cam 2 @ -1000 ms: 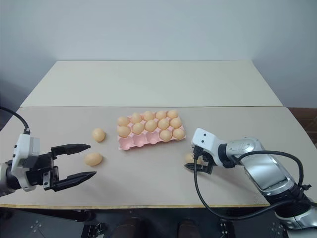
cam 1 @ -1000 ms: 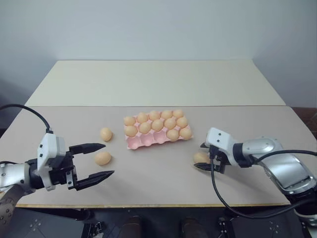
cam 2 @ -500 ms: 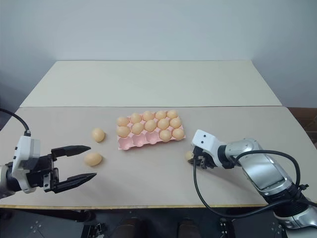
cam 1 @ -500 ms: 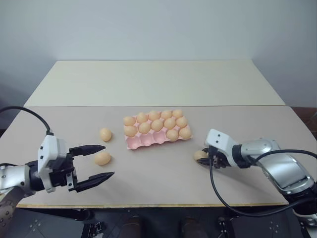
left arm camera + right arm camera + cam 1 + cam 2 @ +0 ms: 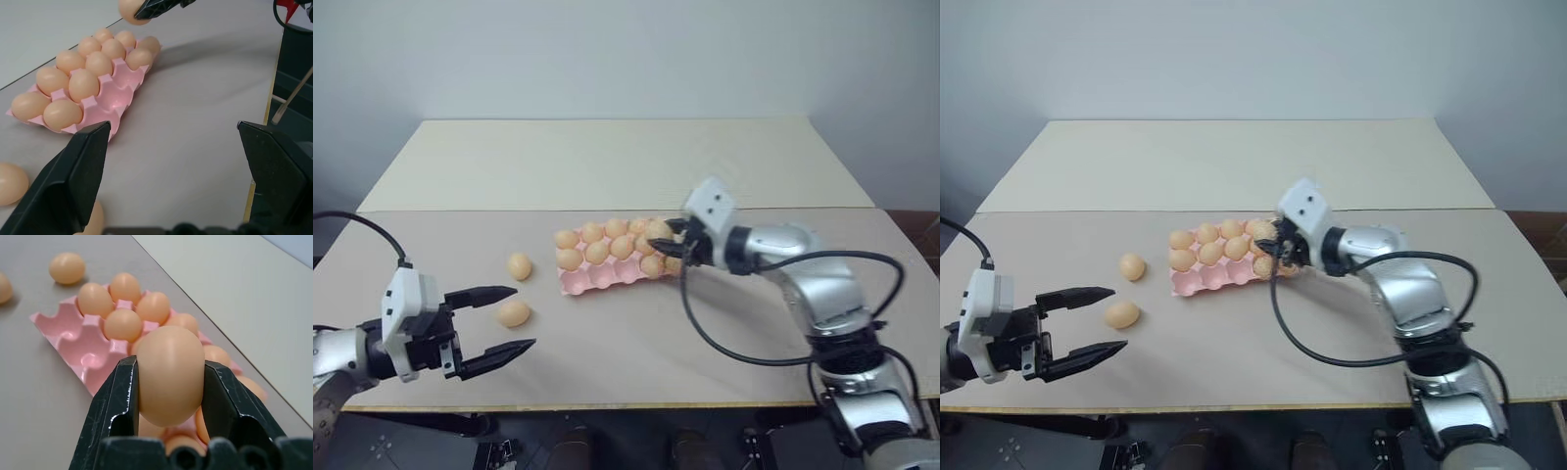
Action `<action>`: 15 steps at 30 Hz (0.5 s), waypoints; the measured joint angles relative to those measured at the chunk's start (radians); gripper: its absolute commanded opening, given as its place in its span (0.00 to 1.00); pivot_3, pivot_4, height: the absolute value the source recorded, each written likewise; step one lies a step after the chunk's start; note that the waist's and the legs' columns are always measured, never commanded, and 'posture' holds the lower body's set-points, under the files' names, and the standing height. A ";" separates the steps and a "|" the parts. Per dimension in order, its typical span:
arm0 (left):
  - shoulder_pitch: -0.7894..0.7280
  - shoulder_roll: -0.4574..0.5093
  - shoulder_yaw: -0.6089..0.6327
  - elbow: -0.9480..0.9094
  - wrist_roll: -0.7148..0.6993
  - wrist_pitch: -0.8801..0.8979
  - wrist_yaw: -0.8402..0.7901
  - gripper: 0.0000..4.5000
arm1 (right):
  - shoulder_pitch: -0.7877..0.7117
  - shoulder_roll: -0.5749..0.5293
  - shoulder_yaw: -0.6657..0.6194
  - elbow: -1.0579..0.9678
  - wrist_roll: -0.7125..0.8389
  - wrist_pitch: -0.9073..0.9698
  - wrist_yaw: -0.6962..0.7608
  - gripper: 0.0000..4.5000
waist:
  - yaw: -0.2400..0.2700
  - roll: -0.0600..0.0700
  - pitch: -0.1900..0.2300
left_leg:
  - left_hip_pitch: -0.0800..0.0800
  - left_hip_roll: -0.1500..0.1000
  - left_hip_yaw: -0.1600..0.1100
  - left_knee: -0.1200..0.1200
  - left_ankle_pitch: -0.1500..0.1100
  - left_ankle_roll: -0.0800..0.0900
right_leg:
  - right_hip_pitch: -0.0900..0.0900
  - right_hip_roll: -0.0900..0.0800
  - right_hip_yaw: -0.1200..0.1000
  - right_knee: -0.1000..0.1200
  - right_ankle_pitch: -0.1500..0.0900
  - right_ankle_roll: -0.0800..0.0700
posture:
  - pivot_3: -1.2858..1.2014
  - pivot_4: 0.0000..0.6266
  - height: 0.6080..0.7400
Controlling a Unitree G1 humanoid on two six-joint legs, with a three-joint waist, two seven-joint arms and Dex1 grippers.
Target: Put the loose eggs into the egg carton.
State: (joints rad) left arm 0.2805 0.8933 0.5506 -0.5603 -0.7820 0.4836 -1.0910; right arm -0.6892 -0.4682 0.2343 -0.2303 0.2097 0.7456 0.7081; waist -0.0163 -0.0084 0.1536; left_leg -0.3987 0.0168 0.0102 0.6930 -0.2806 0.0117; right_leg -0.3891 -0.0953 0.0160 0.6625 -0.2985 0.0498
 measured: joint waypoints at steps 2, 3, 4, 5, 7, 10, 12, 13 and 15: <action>0.026 -0.003 0.008 -0.001 0.004 -0.001 -0.002 1.00 | 0.000 0.038 0.027 0.019 -0.015 -0.030 -0.017 0.36 | -0.001 0.000 0.000 | 0.000 0.000 0.000 0.000 0.000 0.000 | 0.000 0.000 0.000 0.000 0.000 0.000 | 0.52 0.24 1.00; 0.039 -0.004 0.016 -0.002 0.006 -0.001 -0.004 1.00 | 0.001 0.053 0.037 0.030 -0.026 -0.045 -0.023 0.36 | -0.001 0.000 0.000 | 0.000 0.000 0.000 0.000 0.000 0.000 | 0.000 0.000 0.000 0.000 0.000 0.000 | 0.52 0.24 1.00; 0.049 -0.005 0.022 -0.002 0.011 -0.002 -0.006 1.00 | 0.001 0.063 0.044 0.040 -0.033 -0.057 -0.027 0.36 | -0.001 0.000 0.000 | 0.000 0.000 0.000 0.000 0.000 0.000 | 0.000 0.000 0.000 0.000 0.000 0.000 | 0.52 0.24 1.00; 0.058 -0.006 0.026 -0.002 0.015 -0.003 -0.009 1.00 | 0.003 0.070 0.053 0.051 -0.039 -0.069 -0.032 0.36 | 0.000 0.000 0.000 | 0.000 0.000 0.000 0.000 0.000 -0.001 | 0.000 0.000 0.000 0.000 0.000 0.000 | 0.52 0.24 1.00; 0.071 -0.012 0.032 -0.002 0.021 -0.005 -0.012 1.00 | 0.008 0.078 0.070 0.071 -0.052 -0.095 -0.033 0.36 | 0.000 0.000 0.000 | 0.001 0.000 0.000 0.000 0.001 -0.001 | 0.000 0.000 0.000 0.001 0.000 0.000 | 0.52 0.24 1.00; 0.075 -0.016 0.039 -0.002 0.031 -0.006 -0.013 1.00 | 0.023 0.090 0.078 0.101 -0.069 -0.124 -0.031 0.56 | -0.001 0.000 0.000 | 0.001 0.000 0.000 0.000 0.001 -0.001 | 0.000 0.000 0.000 0.001 0.000 0.000 | 0.52 0.24 1.00; 0.077 -0.018 0.041 -0.002 0.033 -0.007 -0.013 1.00 | 0.031 0.097 0.084 0.121 -0.077 -0.149 -0.031 0.72 | -0.002 0.000 0.000 | 0.001 0.000 0.000 0.000 0.001 -0.001 | 0.000 0.001 0.000 0.001 0.000 0.000 | 0.52 0.24 1.00; 0.078 -0.020 0.041 -0.002 0.033 -0.009 -0.014 1.00 | 0.034 0.104 0.086 0.130 -0.081 -0.158 -0.033 0.80 | -0.002 0.000 0.000 | 0.001 0.000 0.000 0.000 0.001 -0.001 | 0.000 0.001 0.000 0.001 0.000 0.000 | 0.52 0.24 1.00; 0.080 -0.023 0.041 -0.002 0.033 -0.011 -0.014 1.00 | 0.034 0.116 0.091 0.146 -0.091 -0.177 -0.034 0.86 | -0.003 0.000 0.000 | 0.001 0.000 0.000 0.000 0.001 -0.001 | 0.000 0.001 0.000 0.001 0.000 0.000 | 0.52 0.24 1.00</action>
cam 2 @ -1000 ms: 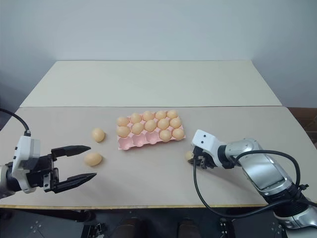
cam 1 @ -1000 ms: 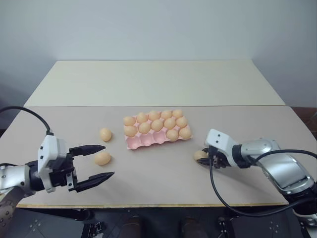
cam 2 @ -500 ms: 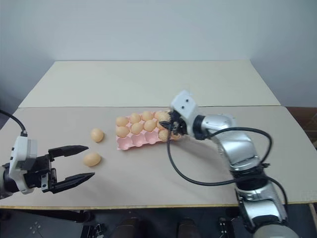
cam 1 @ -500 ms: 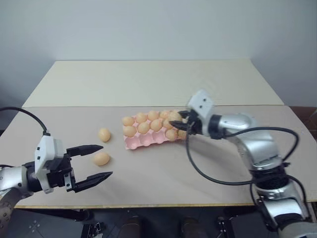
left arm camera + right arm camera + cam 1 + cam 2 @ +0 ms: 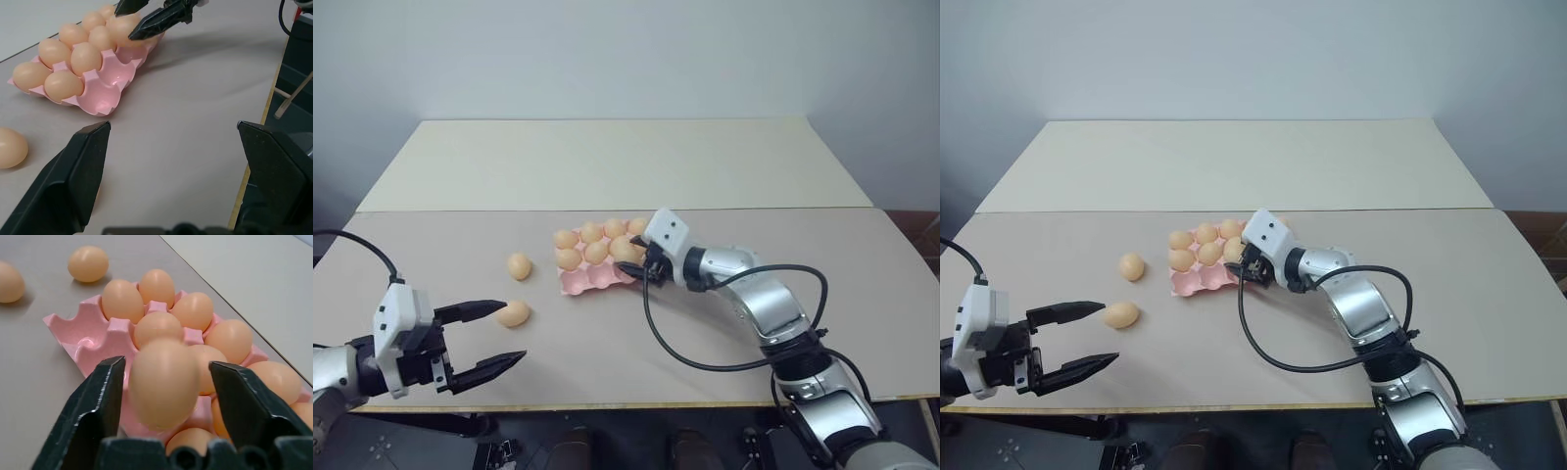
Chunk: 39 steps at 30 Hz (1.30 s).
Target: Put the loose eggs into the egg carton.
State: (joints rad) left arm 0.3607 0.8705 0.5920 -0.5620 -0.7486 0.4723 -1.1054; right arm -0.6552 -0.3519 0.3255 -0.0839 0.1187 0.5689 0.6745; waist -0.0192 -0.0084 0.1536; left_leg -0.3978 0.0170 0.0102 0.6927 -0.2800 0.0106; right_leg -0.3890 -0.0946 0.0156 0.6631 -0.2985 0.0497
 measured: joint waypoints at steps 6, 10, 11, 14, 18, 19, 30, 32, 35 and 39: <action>0.008 -0.003 0.000 0.000 0.000 -0.010 0.000 1.00 | 0.000 0.003 0.007 0.028 -0.030 -0.015 -0.001 0.86 | -0.001 0.000 0.000 | 0.000 0.000 0.000 0.000 0.000 0.000 | 0.000 0.000 0.000 0.000 0.000 0.000 | 0.52 0.24 1.00; 0.023 -0.009 0.001 0.000 0.002 -0.012 -0.002 1.00 | 0.008 -0.028 0.003 0.005 -0.035 -0.015 0.011 0.86 | -0.001 0.000 0.000 | 0.000 0.000 0.000 0.000 0.000 0.000 | 0.000 0.000 0.000 0.000 0.000 0.000 | 0.52 0.24 1.00; 0.030 -0.009 0.001 0.000 0.005 -0.013 -0.003 1.00 | 0.014 -0.038 -0.004 -0.015 -0.030 -0.011 0.018 0.86 | 0.000 0.000 0.000 | 0.000 0.000 0.000 0.000 0.000 0.000 | 0.000 0.000 0.000 0.000 0.000 0.000 | 0.52 0.24 1.00; 0.038 -0.009 0.007 0.000 0.016 -0.014 -0.004 1.00 | 0.021 -0.071 -0.038 -0.106 0.002 0.024 0.043 0.86 | 0.001 0.000 0.000 | 0.000 0.000 0.000 0.000 0.000 0.000 | 0.000 0.000 0.000 0.000 0.000 0.000 | 0.52 0.24 1.00; 0.077 -0.032 0.046 -0.014 0.020 -0.014 0.005 1.00 | 0.040 -0.170 -0.092 -0.246 0.105 0.131 0.131 0.86 | 0.002 0.000 0.000 | 0.000 0.001 0.000 0.000 0.000 0.000 | 0.001 -0.001 0.000 -0.001 0.000 0.000 | 0.52 0.24 1.00; 0.087 -0.044 0.052 -0.019 0.022 -0.014 0.010 1.00 | 0.051 -0.206 -0.107 -0.273 0.132 0.145 0.163 0.86 | 0.002 0.000 0.000 | 0.000 0.001 -0.001 0.000 0.000 0.000 | 0.001 -0.002 0.000 -0.002 0.000 0.000 | 0.52 0.24 1.00; 0.192 -0.128 0.090 -0.066 0.054 -0.034 0.074 1.00 | 0.239 -0.555 -0.289 -0.352 0.313 0.089 0.483 0.86 | 0.003 -0.001 0.000 | 0.001 0.002 -0.001 0.000 0.000 0.001 | 0.004 0.000 -0.001 -0.004 0.001 -0.002 | 0.52 0.24 1.00; 0.201 -0.134 0.094 -0.086 0.059 -0.041 0.083 1.00 | 0.245 -0.586 -0.300 -0.339 0.323 0.080 0.507 0.86 | 0.003 -0.001 0.000 | 0.001 0.002 -0.001 0.000 0.000 0.001 | 0.003 0.000 -0.001 -0.005 0.001 -0.002 | 0.52 0.24 1.00; 0.209 -0.146 0.102 -0.101 0.060 -0.043 0.108 1.00 | 0.249 -0.610 -0.305 -0.328 0.329 0.072 0.525 0.86 | 0.005 -0.001 0.000 | 0.000 0.002 -0.001 0.000 0.000 0.001 | 0.003 0.000 -0.001 -0.005 0.001 -0.002 | 0.52 0.24 1.00; 0.230 -0.161 0.119 -0.122 0.062 -0.041 0.147 1.00 | 0.264 -0.626 -0.317 -0.328 0.337 0.071 0.531 0.86 | 0.006 -0.001 0.000 | 0.000 0.002 -0.001 0.000 0.000 0.001 | 0.003 -0.001 -0.001 -0.006 0.001 -0.002 | 0.52 0.24 1.00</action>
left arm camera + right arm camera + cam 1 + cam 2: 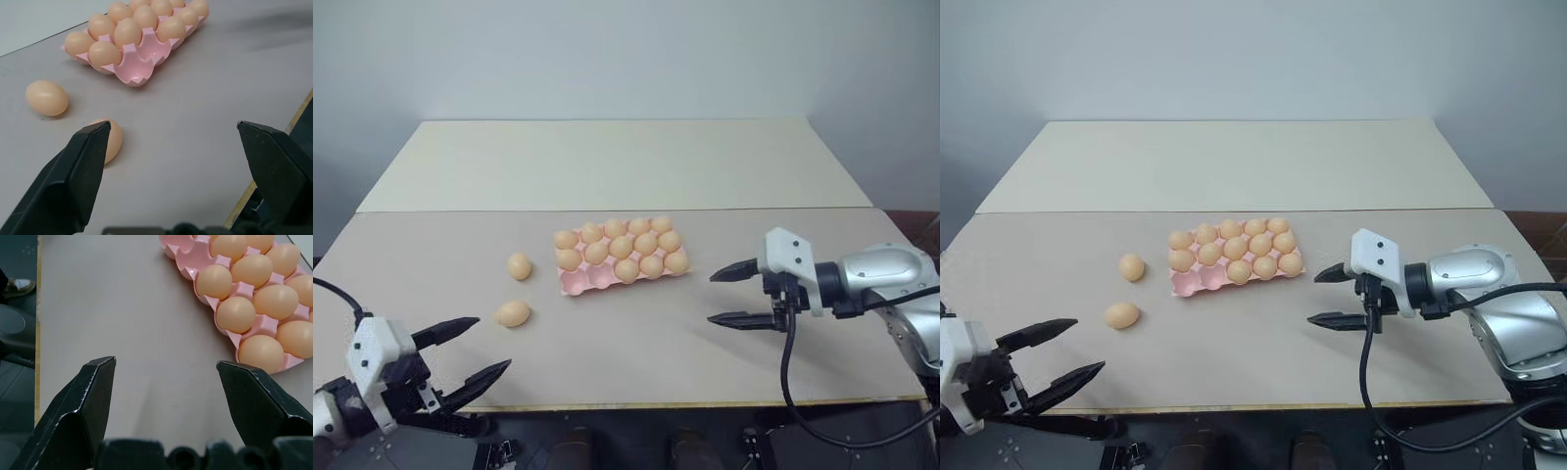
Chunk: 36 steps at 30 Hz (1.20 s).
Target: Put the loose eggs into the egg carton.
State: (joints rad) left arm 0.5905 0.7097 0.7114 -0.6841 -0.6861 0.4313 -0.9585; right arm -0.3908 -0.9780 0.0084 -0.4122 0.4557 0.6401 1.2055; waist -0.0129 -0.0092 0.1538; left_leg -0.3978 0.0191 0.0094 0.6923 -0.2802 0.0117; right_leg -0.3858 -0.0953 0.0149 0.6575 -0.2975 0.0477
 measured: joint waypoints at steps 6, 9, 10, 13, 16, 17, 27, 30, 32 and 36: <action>-0.040 -0.023 -0.015 -0.007 0.056 0.003 0.107 1.00 | 0.028 -0.003 -0.025 -0.024 0.002 0.000 -0.010 0.86 | 0.001 0.000 0.000 | 0.000 0.000 0.000 0.000 0.000 0.000 | 0.000 0.000 0.000 0.000 0.000 0.000 | 0.52 0.24 1.00; -0.113 -0.032 -0.049 -0.002 0.094 0.029 0.202 1.00 | 0.034 -0.003 -0.026 -0.039 0.004 0.000 -0.019 0.86 | 0.005 0.000 0.000 | 0.000 -0.001 0.000 0.000 0.000 0.000 | 0.001 0.000 0.000 0.000 0.000 0.000 | 0.52 0.24 1.00; -0.136 -0.031 -0.066 0.005 0.100 0.036 0.222 1.00 | 0.036 -0.003 -0.027 -0.044 0.006 0.002 -0.024 0.86 | 0.005 0.000 0.000 | 0.000 -0.001 0.000 0.001 0.000 0.000 | 0.000 0.000 0.000 0.001 0.000 0.000 | 0.52 0.24 1.00; -0.212 0.005 -0.177 0.041 0.150 0.068 0.252 1.00 | 0.042 -0.003 -0.032 -0.058 0.024 0.007 -0.035 0.86 | 0.006 0.000 0.000 | 0.000 -0.002 0.000 0.001 0.000 0.000 | 0.000 0.000 0.000 0.001 0.000 0.000 | 0.52 0.24 1.00; -0.289 0.042 -0.280 0.079 0.188 0.109 0.272 1.00 | 0.045 -0.005 -0.034 -0.069 0.030 0.022 -0.059 0.86 | 0.006 0.000 0.000 | 0.000 -0.002 0.000 0.001 0.000 0.000 | 0.000 0.001 0.000 0.001 0.000 0.000 | 0.52 0.24 1.00; -0.320 0.055 -0.305 0.096 0.198 0.126 0.278 1.00 | 0.046 -0.008 -0.036 -0.073 0.033 0.029 -0.068 0.86 | 0.006 0.000 0.000 | 0.000 -0.002 0.000 0.000 0.000 0.000 | 0.000 0.001 0.000 0.001 0.000 0.000 | 0.52 0.24 1.00; -0.509 0.165 -0.502 0.227 0.289 0.210 0.265 1.00 | 0.097 -0.025 -0.073 -0.145 0.078 0.093 -0.134 0.86 | 0.002 0.000 0.000 | -0.001 -0.002 0.000 0.000 0.000 0.000 | -0.001 0.001 0.000 0.001 0.000 0.000 | 0.52 0.24 1.00; -0.520 0.167 -0.542 0.249 0.309 0.225 0.260 1.00 | 0.103 -0.034 -0.087 -0.158 0.081 0.111 -0.153 0.86 | 0.002 0.000 0.000 | -0.001 -0.002 0.000 0.000 0.000 0.000 | -0.001 0.001 0.000 0.002 0.000 0.000 | 0.52 0.24 1.00; -0.534 0.169 -0.571 0.269 0.329 0.226 0.256 0.91 | 0.107 -0.035 -0.100 -0.167 0.086 0.118 -0.166 0.87 | 0.002 0.000 0.000 | -0.001 -0.002 0.000 0.001 0.000 0.000 | -0.001 0.000 0.000 0.002 0.000 0.000 | 0.52 0.24 1.00; -0.557 0.188 -0.602 0.290 0.352 0.229 0.240 0.66 | 0.121 -0.035 -0.101 -0.173 0.107 0.130 -0.184 0.87 | 0.003 0.000 0.000 | -0.001 -0.002 0.000 0.000 0.000 0.000 | -0.001 0.000 0.000 0.002 0.000 0.000 | 0.52 0.24 1.00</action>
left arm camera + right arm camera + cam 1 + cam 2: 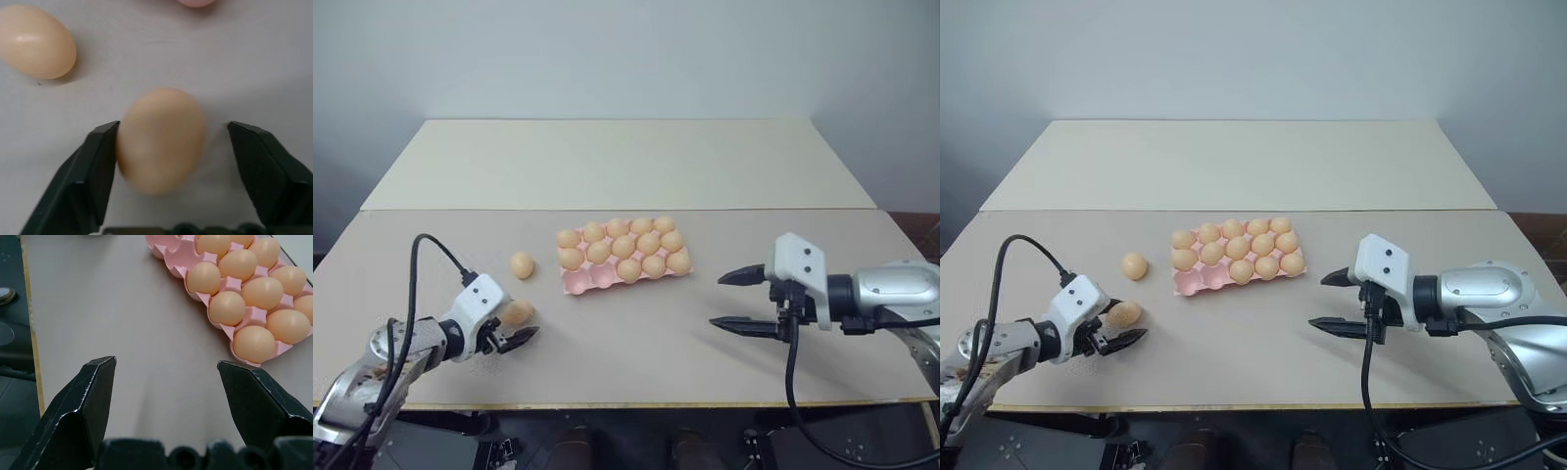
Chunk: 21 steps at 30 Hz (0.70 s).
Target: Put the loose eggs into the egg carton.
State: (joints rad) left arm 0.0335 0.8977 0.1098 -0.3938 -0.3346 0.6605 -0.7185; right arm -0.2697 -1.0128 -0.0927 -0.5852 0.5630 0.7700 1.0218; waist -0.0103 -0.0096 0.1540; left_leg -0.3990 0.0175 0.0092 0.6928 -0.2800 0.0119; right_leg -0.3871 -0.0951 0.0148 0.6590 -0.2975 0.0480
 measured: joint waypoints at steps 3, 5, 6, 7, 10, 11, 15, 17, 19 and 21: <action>-0.013 0.005 -0.011 0.012 0.012 0.000 -0.006 0.45 | 0.003 -0.001 0.000 -0.004 0.005 0.001 -0.008 0.87 | 0.000 0.000 0.000 | 0.000 0.000 0.000 0.000 0.000 0.000 | 0.000 0.000 0.000 0.000 0.000 0.000 | 0.52 0.24 1.00; -0.017 0.005 -0.012 0.016 0.020 -0.001 -0.005 0.38 | 0.003 -0.001 0.000 -0.006 0.009 0.001 -0.016 0.87 | 0.000 0.000 0.000 | 0.000 0.000 0.000 0.000 0.000 0.000 | 0.000 0.000 0.000 0.000 0.000 0.000 | 0.52 0.24 1.00; -0.017 0.004 -0.013 0.016 0.022 -0.002 -0.004 0.38 | 0.005 -0.002 0.000 -0.006 0.009 0.001 -0.020 0.87 | 0.000 0.000 0.000 | 0.000 0.000 0.000 0.000 0.000 0.000 | 0.000 0.000 0.000 0.001 0.000 0.000 | 0.52 0.24 1.00; -0.017 -0.005 -0.012 0.016 0.027 -0.009 0.003 0.38 | 0.007 -0.003 0.000 -0.006 0.009 0.001 -0.022 0.87 | 0.000 0.000 0.000 | 0.000 0.000 0.000 0.000 0.000 0.000 | 0.000 0.000 0.000 0.000 0.000 0.000 | 0.52 0.24 1.00; -0.020 -0.070 -0.001 0.016 0.023 -0.029 0.030 0.38 | 0.009 -0.010 0.000 -0.007 0.010 0.001 -0.026 0.87 | 0.001 0.000 0.000 | 0.000 0.000 0.000 0.000 0.000 0.000 | 0.000 0.000 0.000 0.000 0.000 0.000 | 0.52 0.24 1.00; -0.020 -0.102 0.017 0.015 0.000 -0.047 0.023 0.38 | 0.012 -0.012 -0.003 -0.009 0.010 0.001 -0.029 0.87 | 0.002 0.000 0.000 | -0.001 0.000 0.000 0.000 0.000 0.000 | 0.000 0.000 0.000 0.000 0.000 0.000 | 0.52 0.24 1.00; -0.048 -0.205 0.092 -0.022 -0.116 -0.144 -0.031 0.38 | 0.021 -0.013 -0.007 -0.016 0.010 0.001 -0.046 0.87 | 0.006 0.000 0.000 | -0.001 0.000 0.000 0.001 0.000 0.000 | 0.000 -0.001 0.000 0.001 0.000 0.000 | 0.52 0.24 1.00; -0.106 -0.256 0.088 -0.022 -0.145 -0.184 -0.044 0.38 | 0.023 -0.010 -0.010 -0.024 0.011 0.003 -0.066 0.87 | 0.014 0.000 0.000 | 0.000 0.000 0.000 0.002 0.001 0.001 | 0.000 -0.002 0.000 0.002 0.000 0.000 | 0.52 0.24 1.00; -0.160 -0.277 0.058 0.008 -0.142 -0.235 -0.069 0.38 | 0.030 -0.006 -0.017 -0.044 0.014 0.007 -0.084 0.87 | 0.016 0.000 0.000 | 0.000 -0.002 0.000 0.002 0.001 0.001 | 0.001 -0.001 0.000 0.002 0.000 0.000 | 0.52 0.24 1.00; -0.223 -0.315 0.015 0.076 -0.132 -0.290 -0.099 0.38 | 0.043 0.005 -0.031 -0.060 0.024 0.021 -0.108 0.87 | 0.020 0.000 0.000 | 0.000 -0.002 0.000 0.002 0.001 0.001 | 0.001 -0.001 0.000 0.002 0.000 0.000 | 0.52 0.24 1.00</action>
State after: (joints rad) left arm -0.1899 0.5822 0.1251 -0.3180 -0.4669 0.3709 -0.8178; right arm -0.2262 -1.0074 -0.1240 -0.6450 0.5874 0.7909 0.9141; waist 0.0098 -0.0097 0.1539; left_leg -0.3987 0.0150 0.0094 0.6947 -0.2791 0.0130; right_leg -0.3861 -0.0963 0.0146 0.6613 -0.2972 0.0484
